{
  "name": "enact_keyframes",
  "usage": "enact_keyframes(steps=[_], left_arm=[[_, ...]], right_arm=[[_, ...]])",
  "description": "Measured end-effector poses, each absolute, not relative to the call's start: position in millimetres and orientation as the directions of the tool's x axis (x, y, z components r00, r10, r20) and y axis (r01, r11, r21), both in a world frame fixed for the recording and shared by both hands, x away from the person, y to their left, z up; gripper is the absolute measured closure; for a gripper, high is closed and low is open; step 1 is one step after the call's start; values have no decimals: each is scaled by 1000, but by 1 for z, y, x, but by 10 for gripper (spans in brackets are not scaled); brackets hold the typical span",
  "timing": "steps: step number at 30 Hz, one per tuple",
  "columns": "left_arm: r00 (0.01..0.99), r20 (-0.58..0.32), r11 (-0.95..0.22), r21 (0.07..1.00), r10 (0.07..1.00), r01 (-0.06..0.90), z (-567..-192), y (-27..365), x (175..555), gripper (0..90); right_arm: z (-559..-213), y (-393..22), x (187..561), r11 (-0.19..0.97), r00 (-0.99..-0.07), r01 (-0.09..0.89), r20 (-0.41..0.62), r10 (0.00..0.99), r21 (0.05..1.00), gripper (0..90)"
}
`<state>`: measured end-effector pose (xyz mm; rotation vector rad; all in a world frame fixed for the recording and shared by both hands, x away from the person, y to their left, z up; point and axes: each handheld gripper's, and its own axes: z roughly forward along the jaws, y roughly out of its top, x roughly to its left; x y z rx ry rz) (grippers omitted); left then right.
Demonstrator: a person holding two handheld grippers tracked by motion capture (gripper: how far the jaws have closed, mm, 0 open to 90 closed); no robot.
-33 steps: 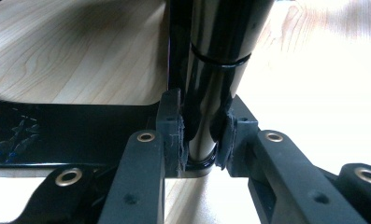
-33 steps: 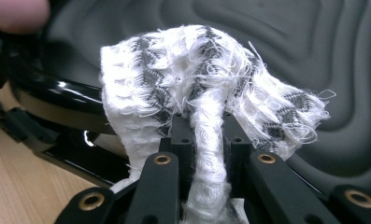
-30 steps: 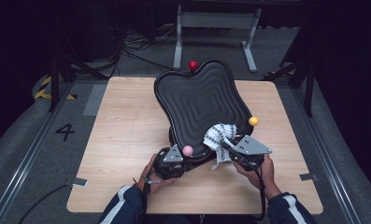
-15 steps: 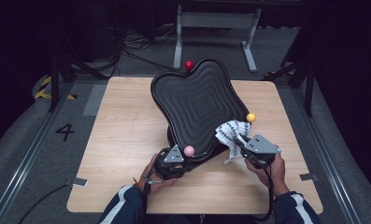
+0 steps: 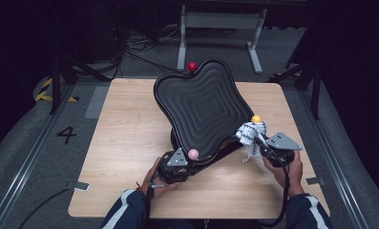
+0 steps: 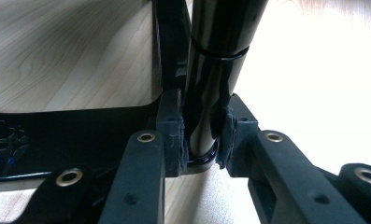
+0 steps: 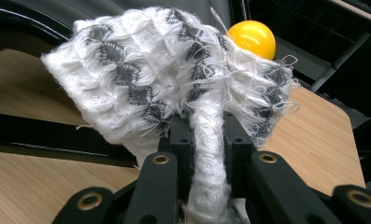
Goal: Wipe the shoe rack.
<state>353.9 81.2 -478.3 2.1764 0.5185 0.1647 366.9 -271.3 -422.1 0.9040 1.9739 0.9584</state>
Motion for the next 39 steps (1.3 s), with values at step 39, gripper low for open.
enact_keyframes(steps=[39], left_arm=[[901, -59, -533, 789, 430, 307, -478, 81, 354, 729]], right_arm=[[-396, -164, 323, 535, -729, 52, -334, 597, 843, 794]])
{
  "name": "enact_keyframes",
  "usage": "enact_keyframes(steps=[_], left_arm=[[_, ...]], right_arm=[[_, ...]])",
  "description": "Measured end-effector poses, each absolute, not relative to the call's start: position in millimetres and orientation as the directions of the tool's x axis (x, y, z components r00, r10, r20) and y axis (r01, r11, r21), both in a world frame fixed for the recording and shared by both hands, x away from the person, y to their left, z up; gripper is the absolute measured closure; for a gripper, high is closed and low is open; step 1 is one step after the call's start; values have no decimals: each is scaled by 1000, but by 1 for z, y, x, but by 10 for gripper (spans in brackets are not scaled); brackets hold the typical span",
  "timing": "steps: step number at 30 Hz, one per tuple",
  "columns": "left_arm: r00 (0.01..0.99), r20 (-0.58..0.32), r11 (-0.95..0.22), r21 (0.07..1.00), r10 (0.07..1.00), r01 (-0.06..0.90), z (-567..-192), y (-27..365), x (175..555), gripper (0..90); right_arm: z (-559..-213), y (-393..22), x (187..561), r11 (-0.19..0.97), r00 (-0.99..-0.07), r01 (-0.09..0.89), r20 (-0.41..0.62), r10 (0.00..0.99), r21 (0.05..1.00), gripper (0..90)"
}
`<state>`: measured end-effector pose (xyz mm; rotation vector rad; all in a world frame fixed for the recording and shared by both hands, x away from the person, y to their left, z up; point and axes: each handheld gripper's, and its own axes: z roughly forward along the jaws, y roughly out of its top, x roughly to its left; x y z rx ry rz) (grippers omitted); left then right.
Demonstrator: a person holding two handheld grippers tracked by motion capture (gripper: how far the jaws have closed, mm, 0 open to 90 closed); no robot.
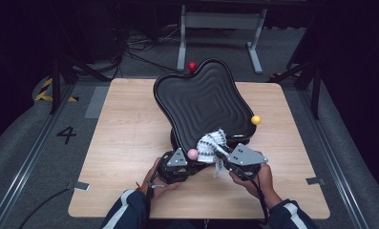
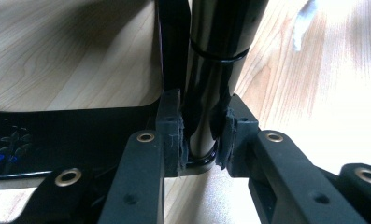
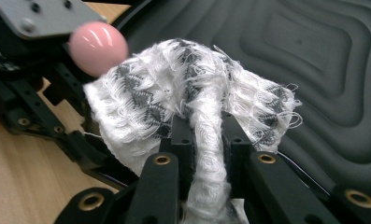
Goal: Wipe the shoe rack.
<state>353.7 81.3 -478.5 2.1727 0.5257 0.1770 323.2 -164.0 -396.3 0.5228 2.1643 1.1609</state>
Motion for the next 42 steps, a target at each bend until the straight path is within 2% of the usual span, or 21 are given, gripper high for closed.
enact_keyframes(steps=[8, 19, 30, 42], left_arm=[[899, -63, -527, 791, 432, 309, -479, 81, 353, 729], [900, -64, -529, 790, 432, 310, -479, 81, 353, 729], [901, -62, -536, 785, 430, 310, -478, 81, 354, 730], [902, -66, -534, 787, 426, 310, -479, 81, 354, 731]], right_arm=[[-393, -151, 314, 540, -751, 24, -341, 565, 841, 791], [-394, -152, 319, 534, -747, 28, -338, 572, 845, 787], [-405, -190, 356, 527, -639, 124, -339, 690, 841, 790], [-404, -239, 364, 497, -545, 181, -334, 769, 849, 788]])
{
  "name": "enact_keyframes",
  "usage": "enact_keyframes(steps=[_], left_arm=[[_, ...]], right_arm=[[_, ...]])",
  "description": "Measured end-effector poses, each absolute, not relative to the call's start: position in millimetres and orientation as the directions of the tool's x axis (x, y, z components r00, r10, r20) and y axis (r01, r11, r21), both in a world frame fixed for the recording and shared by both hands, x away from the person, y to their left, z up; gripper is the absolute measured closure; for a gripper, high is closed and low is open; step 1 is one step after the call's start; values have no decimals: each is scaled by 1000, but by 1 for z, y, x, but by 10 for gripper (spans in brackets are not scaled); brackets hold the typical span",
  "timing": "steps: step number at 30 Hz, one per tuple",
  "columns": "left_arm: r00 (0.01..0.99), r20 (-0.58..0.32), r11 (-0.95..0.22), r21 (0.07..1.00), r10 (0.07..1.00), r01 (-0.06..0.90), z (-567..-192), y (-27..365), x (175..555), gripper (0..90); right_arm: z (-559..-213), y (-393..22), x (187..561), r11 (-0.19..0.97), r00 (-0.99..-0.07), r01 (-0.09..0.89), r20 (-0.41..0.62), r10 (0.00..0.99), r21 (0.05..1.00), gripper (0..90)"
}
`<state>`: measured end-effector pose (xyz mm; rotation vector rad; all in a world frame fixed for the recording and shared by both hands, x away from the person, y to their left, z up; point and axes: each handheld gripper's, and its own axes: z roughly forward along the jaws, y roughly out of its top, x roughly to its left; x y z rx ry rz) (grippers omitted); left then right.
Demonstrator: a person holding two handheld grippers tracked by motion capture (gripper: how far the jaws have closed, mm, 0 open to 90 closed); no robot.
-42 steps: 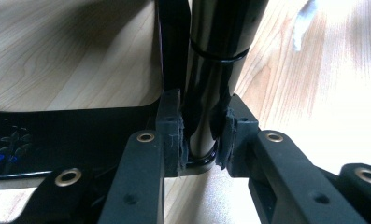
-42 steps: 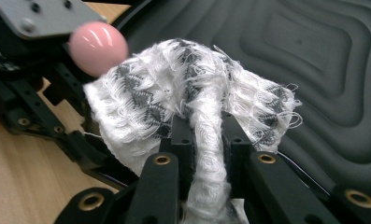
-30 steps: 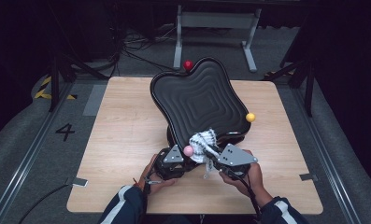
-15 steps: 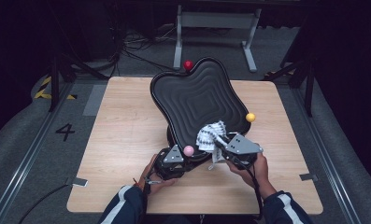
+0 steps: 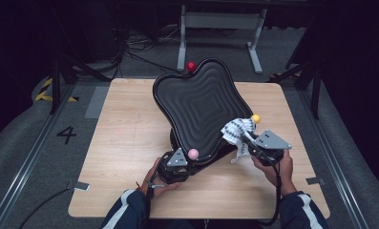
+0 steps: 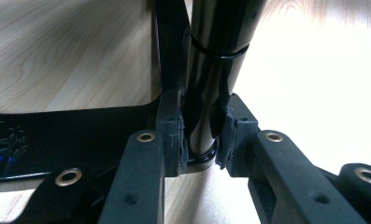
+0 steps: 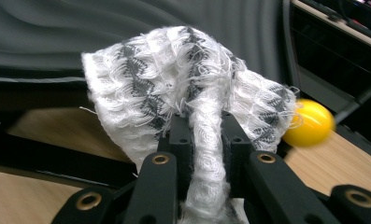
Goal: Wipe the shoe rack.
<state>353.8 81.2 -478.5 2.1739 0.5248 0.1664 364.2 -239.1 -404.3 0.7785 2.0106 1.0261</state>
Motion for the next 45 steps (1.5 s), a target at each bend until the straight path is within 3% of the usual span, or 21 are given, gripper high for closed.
enact_keyframes(steps=[7, 15, 25, 36, 45], left_arm=[[903, -68, -531, 789, 425, 309, -479, 81, 354, 731], [903, -64, -537, 786, 424, 308, -478, 81, 354, 732], [911, -53, -540, 791, 409, 288, -479, 81, 353, 734], [914, -45, -546, 789, 402, 280, -478, 79, 348, 734], [911, -57, -540, 789, 409, 292, -478, 79, 347, 733]], right_arm=[[-412, -267, 374, 472, -482, 256, -312, 819, 843, 787], [-415, -272, 377, 476, -466, 265, -321, 824, 838, 785], [-398, -243, 363, 463, -557, 186, -295, 776, 866, 786], [-401, -190, 355, 531, -699, 141, -296, 651, 836, 790], [-392, -175, 342, 539, -735, 110, -297, 610, 835, 795]])
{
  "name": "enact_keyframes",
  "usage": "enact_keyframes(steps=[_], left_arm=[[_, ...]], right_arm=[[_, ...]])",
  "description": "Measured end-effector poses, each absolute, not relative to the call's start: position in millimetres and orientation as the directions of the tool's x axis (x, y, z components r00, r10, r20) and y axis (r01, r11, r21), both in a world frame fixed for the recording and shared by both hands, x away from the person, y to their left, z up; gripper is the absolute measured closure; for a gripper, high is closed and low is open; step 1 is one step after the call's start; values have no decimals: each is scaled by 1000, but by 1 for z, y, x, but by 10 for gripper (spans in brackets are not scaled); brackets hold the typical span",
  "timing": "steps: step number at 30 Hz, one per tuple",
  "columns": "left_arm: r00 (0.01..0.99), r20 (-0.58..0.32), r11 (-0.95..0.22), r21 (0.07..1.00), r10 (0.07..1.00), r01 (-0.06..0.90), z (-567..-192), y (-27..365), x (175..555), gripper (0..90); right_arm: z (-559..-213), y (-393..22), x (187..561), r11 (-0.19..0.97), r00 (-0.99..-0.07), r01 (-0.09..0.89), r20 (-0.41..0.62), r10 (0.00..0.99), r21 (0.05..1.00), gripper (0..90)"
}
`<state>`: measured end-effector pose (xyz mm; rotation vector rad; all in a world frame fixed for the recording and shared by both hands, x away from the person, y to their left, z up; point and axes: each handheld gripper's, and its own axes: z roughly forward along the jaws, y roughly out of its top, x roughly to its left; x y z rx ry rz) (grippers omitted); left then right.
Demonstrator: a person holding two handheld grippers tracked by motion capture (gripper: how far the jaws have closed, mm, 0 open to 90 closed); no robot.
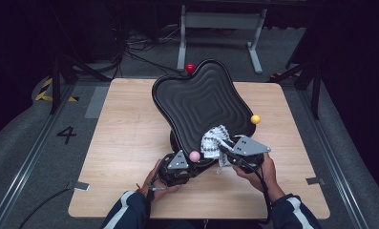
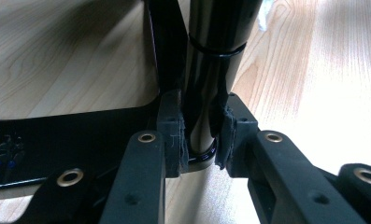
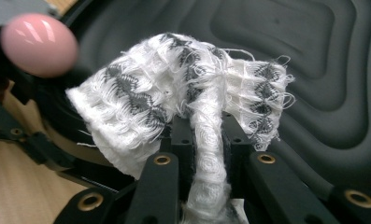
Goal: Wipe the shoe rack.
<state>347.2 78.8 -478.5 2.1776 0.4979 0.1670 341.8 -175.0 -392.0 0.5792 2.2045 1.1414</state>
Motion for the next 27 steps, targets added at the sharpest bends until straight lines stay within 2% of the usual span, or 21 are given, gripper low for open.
enact_keyframes(steps=[11, 18, 24, 27], left_arm=[[911, -56, -537, 792, 409, 290, -479, 79, 346, 733], [914, -49, -543, 792, 402, 281, -479, 79, 346, 734], [918, -47, -543, 794, 394, 274, -479, 79, 347, 734], [920, -46, -545, 793, 390, 271, -479, 78, 347, 734]], right_arm=[[-387, -141, 317, 562, -784, 28, -331, 526, 827, 792], [-388, -138, 324, 569, -775, 42, -333, 538, 821, 792], [-391, -153, 344, 562, -714, 89, -341, 612, 822, 794], [-394, -172, 361, 509, -677, 139, -294, 675, 849, 794]])
